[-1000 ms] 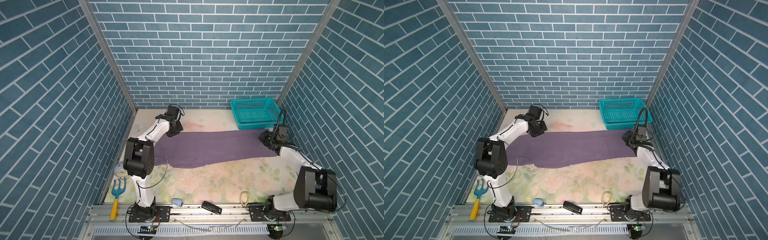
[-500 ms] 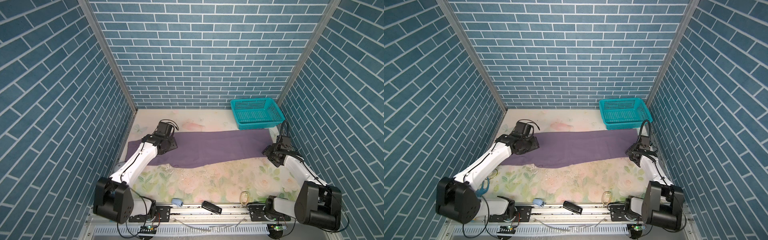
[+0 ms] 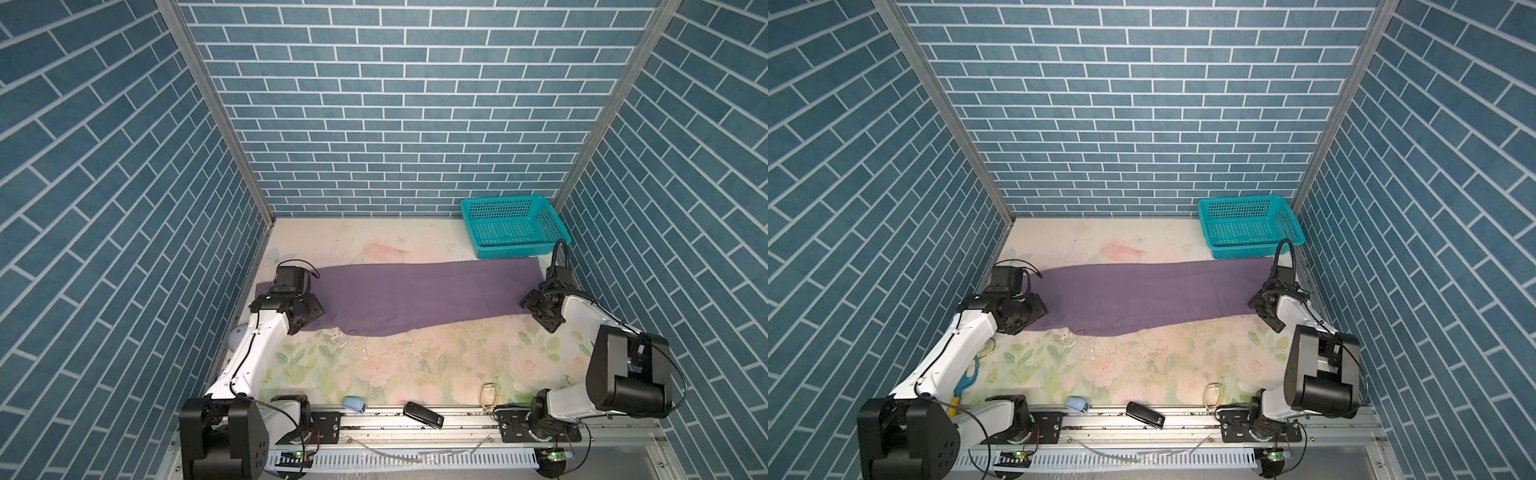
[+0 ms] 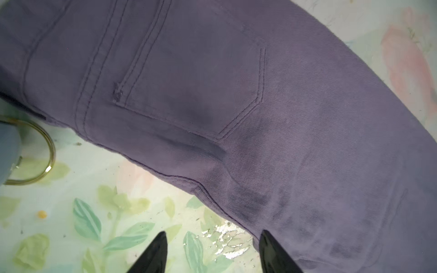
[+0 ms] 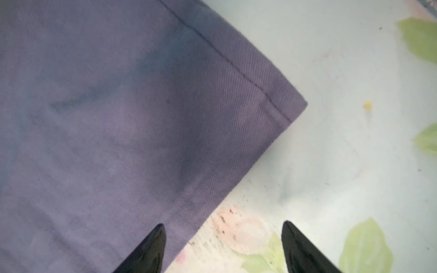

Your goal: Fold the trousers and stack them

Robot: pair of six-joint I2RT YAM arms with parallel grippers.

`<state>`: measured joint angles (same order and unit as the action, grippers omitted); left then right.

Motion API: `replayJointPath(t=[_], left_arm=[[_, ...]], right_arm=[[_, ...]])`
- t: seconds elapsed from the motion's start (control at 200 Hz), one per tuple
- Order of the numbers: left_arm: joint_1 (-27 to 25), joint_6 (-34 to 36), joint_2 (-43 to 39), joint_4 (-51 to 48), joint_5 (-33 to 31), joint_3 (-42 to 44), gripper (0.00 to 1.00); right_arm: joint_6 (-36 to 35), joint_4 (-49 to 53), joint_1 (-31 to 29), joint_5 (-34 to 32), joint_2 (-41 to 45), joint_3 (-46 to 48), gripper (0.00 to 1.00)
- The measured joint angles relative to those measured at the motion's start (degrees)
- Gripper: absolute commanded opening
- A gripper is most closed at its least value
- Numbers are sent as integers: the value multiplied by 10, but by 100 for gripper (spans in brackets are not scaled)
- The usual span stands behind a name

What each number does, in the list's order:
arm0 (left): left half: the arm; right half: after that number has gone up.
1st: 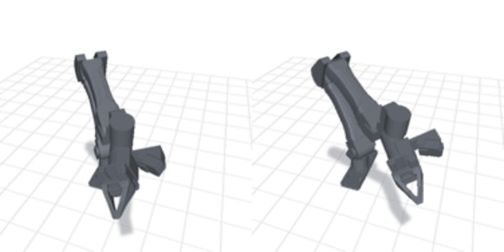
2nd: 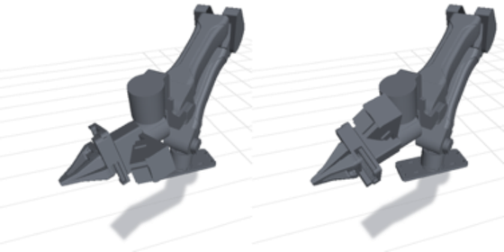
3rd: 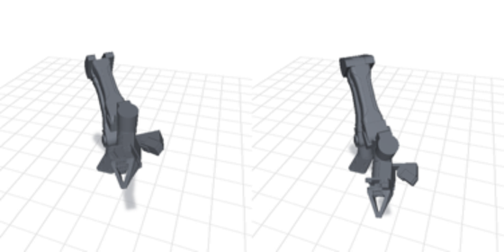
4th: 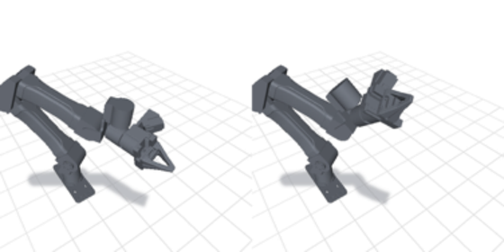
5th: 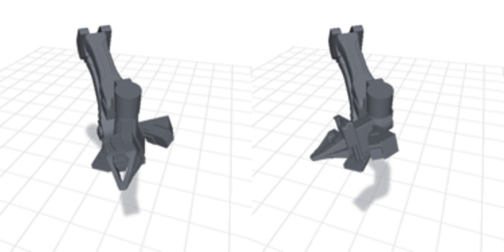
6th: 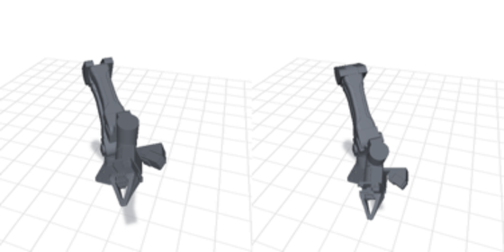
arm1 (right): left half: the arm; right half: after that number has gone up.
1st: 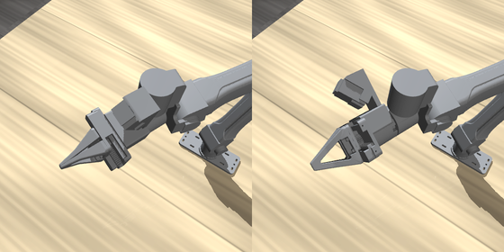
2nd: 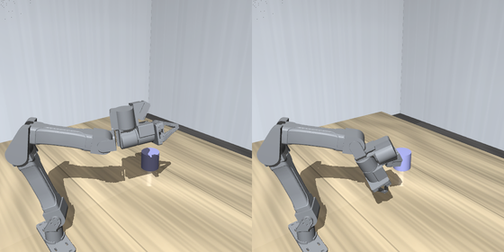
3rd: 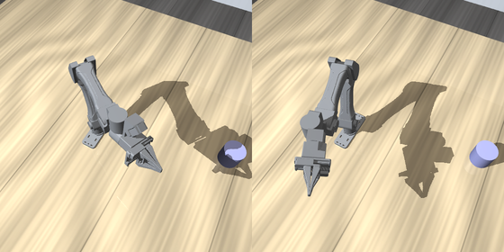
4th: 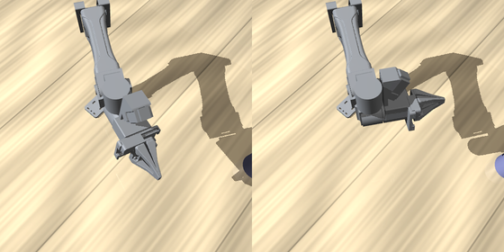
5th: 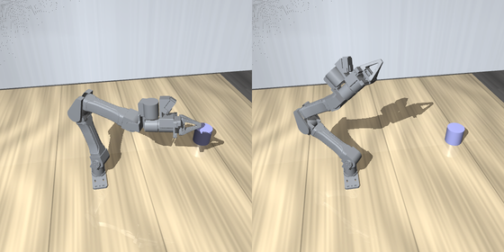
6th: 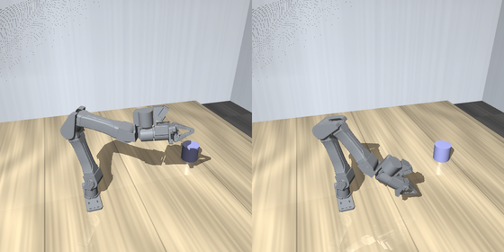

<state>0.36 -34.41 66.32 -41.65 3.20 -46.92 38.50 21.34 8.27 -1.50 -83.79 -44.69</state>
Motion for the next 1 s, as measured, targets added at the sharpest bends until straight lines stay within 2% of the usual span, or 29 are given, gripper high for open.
replayJointPath(t=[0.24, 0.4, 0.545, 0.705, 0.855, 0.96, 1.0], left_arm=[[-22, 10, 2, 15, 26, 3, 44], [-53, 6, 14, 25, 30, 3, 44], [-121, -3, 30, 31, 22, -15, 41], [-206, -9, 108, 51, 19, -101, 38], [-280, -10, 199, 77, 14, -185, 37], [-329, -14, 263, 92, 16, -230, 34], [-344, -16, 287, 99, 20, -246, 33]], right_arm=[[2, -28, 69, 20, -22, -4, 80], [2, -35, 98, 38, -62, -27, 79], [2, -45, 98, 56, -91, -52, 76], [0, -59, 98, 83, -120, -76, 66], [-1, -68, 98, 95, -144, -95, 45], [-2, -76, 99, 103, -155, -101, 23], [-3, -80, 99, 107, -160, -102, 12]])
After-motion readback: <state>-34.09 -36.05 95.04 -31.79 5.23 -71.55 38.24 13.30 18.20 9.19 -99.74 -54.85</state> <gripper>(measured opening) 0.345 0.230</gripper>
